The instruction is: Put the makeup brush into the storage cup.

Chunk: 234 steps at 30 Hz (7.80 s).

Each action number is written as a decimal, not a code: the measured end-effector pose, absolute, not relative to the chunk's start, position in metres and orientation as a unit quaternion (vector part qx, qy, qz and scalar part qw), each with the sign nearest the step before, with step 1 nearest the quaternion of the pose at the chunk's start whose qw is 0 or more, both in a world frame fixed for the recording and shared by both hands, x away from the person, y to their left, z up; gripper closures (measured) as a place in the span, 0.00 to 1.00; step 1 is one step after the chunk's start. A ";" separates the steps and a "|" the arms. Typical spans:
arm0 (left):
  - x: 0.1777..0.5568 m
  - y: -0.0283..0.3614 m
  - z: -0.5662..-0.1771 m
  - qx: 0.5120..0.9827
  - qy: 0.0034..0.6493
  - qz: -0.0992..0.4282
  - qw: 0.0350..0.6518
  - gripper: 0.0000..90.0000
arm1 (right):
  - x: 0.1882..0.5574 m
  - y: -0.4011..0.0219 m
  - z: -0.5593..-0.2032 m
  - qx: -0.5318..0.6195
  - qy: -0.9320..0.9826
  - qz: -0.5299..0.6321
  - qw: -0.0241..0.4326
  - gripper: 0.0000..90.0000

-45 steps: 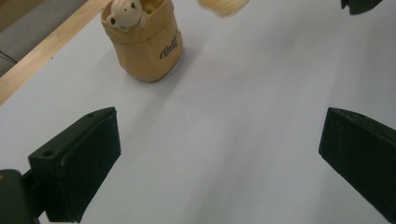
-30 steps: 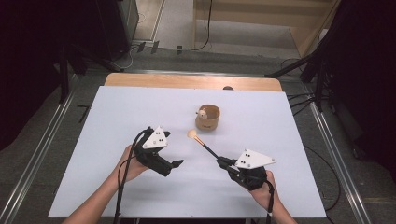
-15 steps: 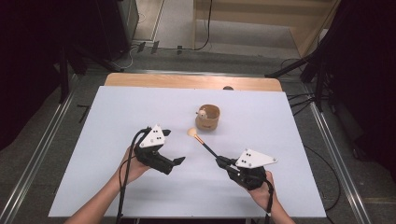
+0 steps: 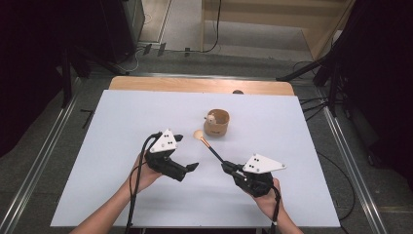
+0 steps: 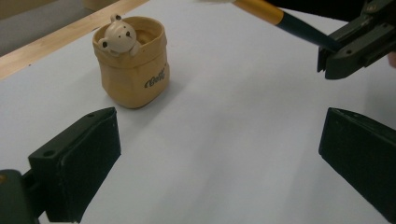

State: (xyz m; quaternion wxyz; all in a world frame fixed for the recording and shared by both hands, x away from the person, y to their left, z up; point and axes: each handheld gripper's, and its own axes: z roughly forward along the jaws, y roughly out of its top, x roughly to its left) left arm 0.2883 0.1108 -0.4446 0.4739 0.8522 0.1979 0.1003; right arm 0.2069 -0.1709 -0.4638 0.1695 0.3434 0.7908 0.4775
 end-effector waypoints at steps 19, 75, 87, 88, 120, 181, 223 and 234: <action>0.289 0.099 -0.438 0.827 0.211 0.099 0.511 0.08 | 0.212 -0.161 -0.463 0.366 0.769 0.496 0.171 0.95; 0.292 0.101 -0.446 0.774 0.230 0.007 0.590 0.86 | 0.228 -0.129 -0.487 0.360 0.794 0.469 0.144 0.95; 0.284 0.093 -0.440 0.789 0.198 0.003 0.582 0.94 | 0.229 -0.129 -0.488 0.356 0.799 0.465 0.138 0.86; 0.283 0.093 -0.439 0.789 0.195 0.005 0.582 0.94 | 0.227 -0.128 -0.486 0.358 0.798 0.465 0.136 0.78; 0.281 0.099 -0.432 0.807 0.185 0.059 0.558 0.94 | 0.230 -0.140 -0.478 0.379 0.813 0.423 0.132 0.06; 0.318 0.109 -0.401 0.806 0.192 0.148 0.540 0.94 | 0.185 -0.224 -0.471 0.351 0.778 0.484 0.190 0.01; 0.354 0.098 -0.369 0.794 0.214 0.185 0.537 0.94 | 0.186 -0.242 -0.475 0.368 0.773 0.474 0.208 0.01; 0.365 0.089 -0.364 0.795 0.215 0.195 0.533 0.94 | 0.186 -0.243 -0.474 0.367 0.772 0.474 0.210 0.01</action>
